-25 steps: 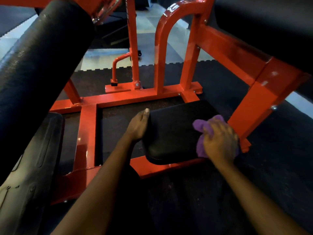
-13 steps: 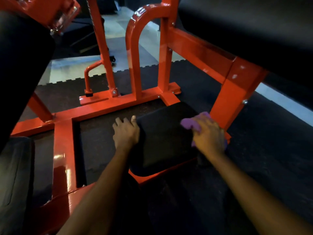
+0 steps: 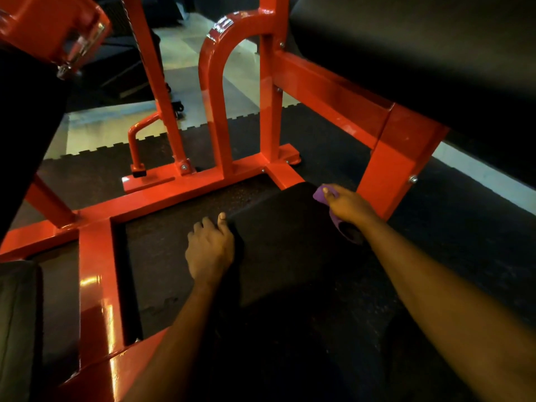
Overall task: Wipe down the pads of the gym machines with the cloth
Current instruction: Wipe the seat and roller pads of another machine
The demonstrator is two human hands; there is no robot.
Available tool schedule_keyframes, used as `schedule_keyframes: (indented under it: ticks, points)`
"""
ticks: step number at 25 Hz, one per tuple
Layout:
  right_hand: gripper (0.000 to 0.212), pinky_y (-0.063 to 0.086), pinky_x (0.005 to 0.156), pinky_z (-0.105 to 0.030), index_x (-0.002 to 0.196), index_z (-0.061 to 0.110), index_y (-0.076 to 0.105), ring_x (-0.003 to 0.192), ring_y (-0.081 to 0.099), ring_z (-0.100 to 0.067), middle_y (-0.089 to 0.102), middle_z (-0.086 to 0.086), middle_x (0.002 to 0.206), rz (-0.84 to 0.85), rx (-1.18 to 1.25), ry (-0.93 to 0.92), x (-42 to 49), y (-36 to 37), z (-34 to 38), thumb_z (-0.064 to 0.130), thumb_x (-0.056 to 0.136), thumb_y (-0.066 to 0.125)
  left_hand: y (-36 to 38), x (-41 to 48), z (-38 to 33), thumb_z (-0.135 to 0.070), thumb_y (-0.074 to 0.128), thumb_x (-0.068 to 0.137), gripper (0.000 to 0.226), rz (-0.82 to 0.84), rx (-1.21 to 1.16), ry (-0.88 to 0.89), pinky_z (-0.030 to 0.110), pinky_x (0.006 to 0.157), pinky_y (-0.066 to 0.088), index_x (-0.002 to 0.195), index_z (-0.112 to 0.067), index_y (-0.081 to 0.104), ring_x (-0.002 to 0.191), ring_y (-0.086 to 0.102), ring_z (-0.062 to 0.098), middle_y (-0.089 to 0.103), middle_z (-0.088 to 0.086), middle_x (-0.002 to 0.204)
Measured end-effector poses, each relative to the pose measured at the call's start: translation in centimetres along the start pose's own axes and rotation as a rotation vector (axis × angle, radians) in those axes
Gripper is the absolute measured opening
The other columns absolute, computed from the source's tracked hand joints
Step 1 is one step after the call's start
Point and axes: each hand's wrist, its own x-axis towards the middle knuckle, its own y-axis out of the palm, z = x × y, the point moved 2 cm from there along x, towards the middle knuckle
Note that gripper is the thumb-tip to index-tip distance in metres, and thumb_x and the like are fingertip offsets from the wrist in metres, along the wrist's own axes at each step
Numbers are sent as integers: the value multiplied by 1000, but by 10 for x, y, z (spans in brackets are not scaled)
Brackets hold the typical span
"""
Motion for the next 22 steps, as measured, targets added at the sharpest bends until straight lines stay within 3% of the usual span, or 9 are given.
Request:
schedule_keyframes:
  ticks: [3,7,11,13,18,22]
  points:
    - [49,40,110,-44,151,38,41,134,51,-33,51,-8,150,-42,-35,-71,-27,4,-7,54,105,35,0,1,1,-51,26,105,55,10,-29,-12,51,94,45,121,-10,58,118,55,36,57,18,129]
    - [49,38,110,-49,152,46,33,136,46,-37,38,0,157,-186,-119,-85,-99,13,-32,55,104,35,2,2,2,-49,26,106,53,-10,-30,-11,51,94,46,118,-9,59,116,55,37,58,19,126]
    - [45,46,96,-48,139,26,46,119,57,-42,57,-18,135,-219,-221,-25,-40,10,-8,52,104,37,5,3,2,-51,26,105,54,-27,4,-13,50,92,47,118,-9,58,115,55,36,58,17,125]
    - [43,48,96,-49,133,20,48,118,58,-43,59,-21,131,-173,-221,-63,3,9,18,49,103,39,6,4,1,-52,26,104,55,-34,22,-14,50,93,47,117,-9,58,115,55,35,58,16,124]
    - [41,42,104,-50,139,24,50,131,49,-38,50,-9,147,-152,-308,-320,14,30,79,45,104,43,3,2,1,-48,25,105,52,-32,-6,-17,49,94,45,117,-10,59,117,54,35,58,17,126]
    - [46,37,112,-54,141,23,56,140,44,-33,50,0,152,-162,-277,-564,-71,39,45,44,101,48,0,-1,4,-46,25,107,51,-8,-80,-22,49,96,43,120,-9,59,119,53,34,57,16,129]
